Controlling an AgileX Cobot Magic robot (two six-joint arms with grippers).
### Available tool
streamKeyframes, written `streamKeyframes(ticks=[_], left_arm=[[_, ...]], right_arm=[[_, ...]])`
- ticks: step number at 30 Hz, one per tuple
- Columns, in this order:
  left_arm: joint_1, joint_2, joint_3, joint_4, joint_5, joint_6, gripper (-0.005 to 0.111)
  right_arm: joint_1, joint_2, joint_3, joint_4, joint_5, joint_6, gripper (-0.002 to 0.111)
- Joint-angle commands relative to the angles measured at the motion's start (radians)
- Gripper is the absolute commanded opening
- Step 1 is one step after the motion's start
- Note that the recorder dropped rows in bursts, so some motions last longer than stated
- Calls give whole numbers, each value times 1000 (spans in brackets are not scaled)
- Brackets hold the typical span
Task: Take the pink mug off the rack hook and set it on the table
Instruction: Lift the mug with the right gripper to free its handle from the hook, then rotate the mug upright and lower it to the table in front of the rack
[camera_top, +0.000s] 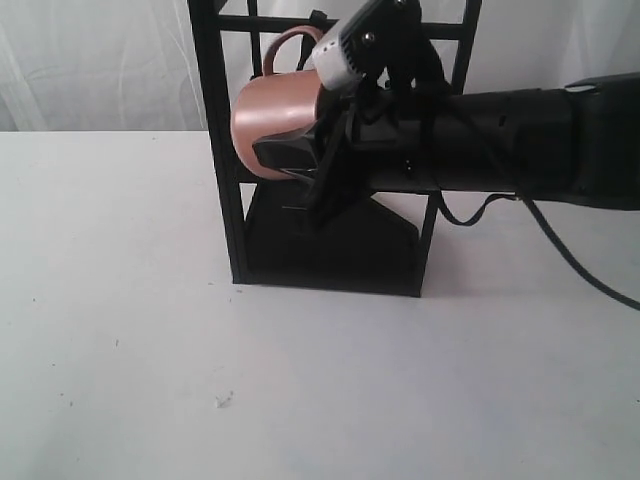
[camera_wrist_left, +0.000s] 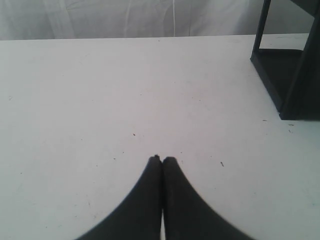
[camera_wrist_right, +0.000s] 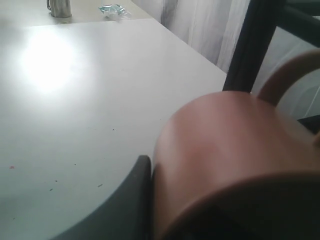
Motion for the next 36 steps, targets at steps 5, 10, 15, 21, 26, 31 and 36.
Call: streamKeyframes(ticks=[5,10,15,21,26,31,36], left_arm=[[-2,-5,5,-9,-4,-2,0],[-2,-5,5,-9,-4,-2,0],[-2,-5,5,-9,-4,-2,0],[-2,-5,5,-9,-4,-2,0],[-2,-5,5,-9,-4,-2,0],[-2,-5,5,-9,-4,-2,0],[-2,-5,5,-9,-4,-2,0]], right_arm=[[2,-14,-11,-135,39,200,0],[2,-14,-11,-154,89,206,0],[2,-14,-11,-202,151,224,0],[2,-14,-11,-439,159,449,0],[15,-14,-35,-624,209,617,0],[81,-14,-100,-973,255,895,0],[119,-14,-126,-1123,300,1030,0]])
